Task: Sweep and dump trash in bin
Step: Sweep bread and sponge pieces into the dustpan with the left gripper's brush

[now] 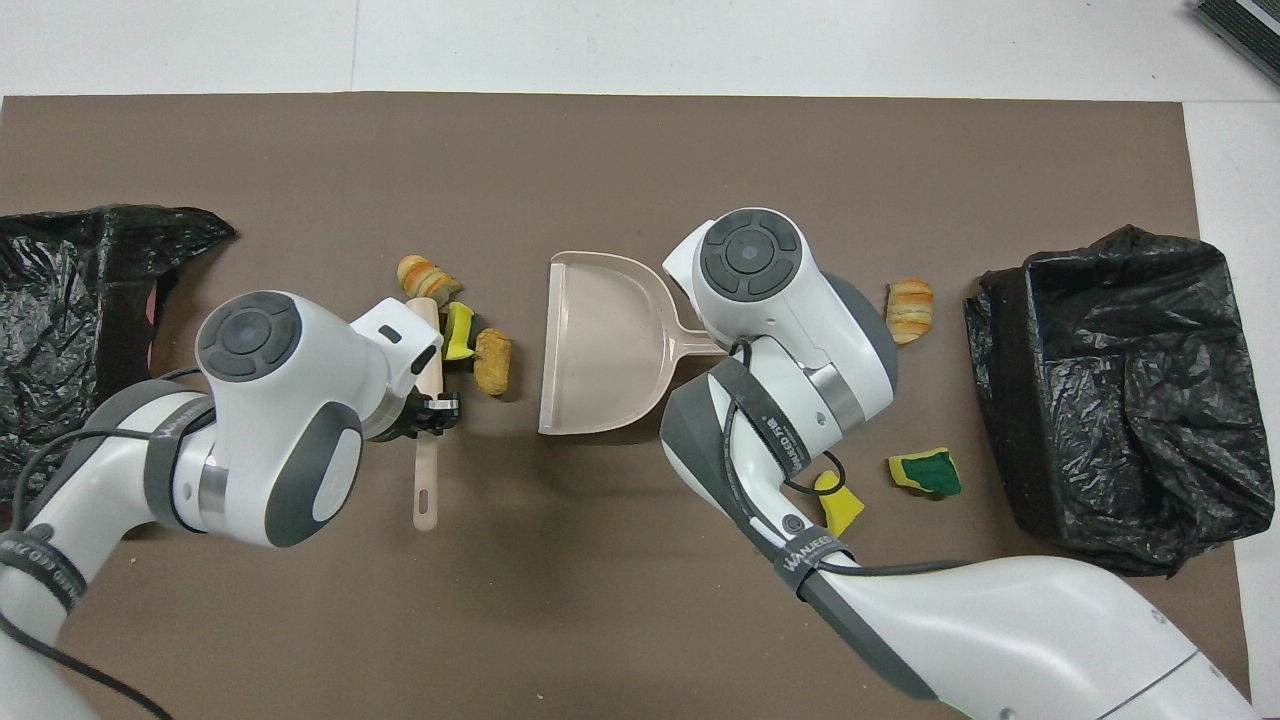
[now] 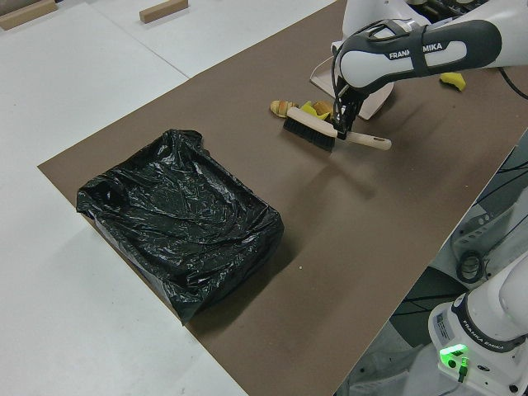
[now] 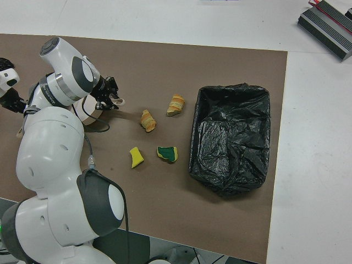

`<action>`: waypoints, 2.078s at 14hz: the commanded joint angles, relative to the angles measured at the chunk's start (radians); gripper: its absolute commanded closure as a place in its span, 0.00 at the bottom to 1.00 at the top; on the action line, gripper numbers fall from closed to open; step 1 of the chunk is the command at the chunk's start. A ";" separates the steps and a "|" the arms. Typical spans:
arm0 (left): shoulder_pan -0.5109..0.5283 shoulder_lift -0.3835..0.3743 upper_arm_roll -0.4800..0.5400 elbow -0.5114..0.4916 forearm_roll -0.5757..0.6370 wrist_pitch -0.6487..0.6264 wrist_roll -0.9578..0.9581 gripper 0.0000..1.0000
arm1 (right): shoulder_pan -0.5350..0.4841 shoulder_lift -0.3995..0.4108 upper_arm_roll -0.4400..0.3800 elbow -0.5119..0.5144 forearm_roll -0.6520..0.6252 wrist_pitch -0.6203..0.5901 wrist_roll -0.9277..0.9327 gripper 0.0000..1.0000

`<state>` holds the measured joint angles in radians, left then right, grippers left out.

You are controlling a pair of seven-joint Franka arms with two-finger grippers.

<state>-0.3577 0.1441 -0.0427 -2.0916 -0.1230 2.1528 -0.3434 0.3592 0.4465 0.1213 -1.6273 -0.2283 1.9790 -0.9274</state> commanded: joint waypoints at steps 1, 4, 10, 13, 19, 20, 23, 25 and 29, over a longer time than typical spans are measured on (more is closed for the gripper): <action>-0.076 0.019 0.006 0.025 -0.065 0.010 0.029 1.00 | -0.009 -0.002 0.006 -0.009 -0.019 0.021 0.021 1.00; -0.161 0.020 0.004 0.077 -0.137 -0.003 0.014 1.00 | -0.012 -0.003 0.006 -0.009 -0.019 0.017 0.021 1.00; -0.058 0.015 0.018 0.134 -0.040 -0.033 0.020 1.00 | -0.017 0.000 0.006 -0.008 -0.019 0.021 -0.007 1.00; 0.049 0.022 0.018 0.133 0.068 -0.019 0.070 1.00 | -0.019 0.000 0.006 -0.008 -0.019 0.023 -0.027 1.00; 0.192 0.089 0.018 0.125 0.080 0.058 0.332 1.00 | -0.016 -0.002 0.006 -0.008 -0.019 0.021 -0.022 1.00; 0.191 0.088 0.018 0.121 0.080 0.053 0.357 1.00 | -0.016 -0.002 0.006 -0.008 -0.019 0.021 -0.022 1.00; 0.175 0.078 0.009 0.107 0.066 0.021 0.362 1.00 | -0.016 -0.002 0.006 -0.009 -0.019 0.021 -0.021 1.00; 0.113 0.069 0.006 0.104 0.066 -0.005 0.369 1.00 | -0.016 -0.002 0.006 -0.009 -0.019 0.021 -0.021 1.00; -0.015 0.046 0.003 0.079 0.066 -0.022 0.386 1.00 | -0.017 -0.002 0.006 -0.009 -0.019 0.020 -0.021 1.00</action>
<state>-0.3131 0.2278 -0.0515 -1.9801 -0.0602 2.1528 0.0258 0.3543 0.4467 0.1190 -1.6278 -0.2290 1.9797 -0.9332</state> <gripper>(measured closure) 0.740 0.678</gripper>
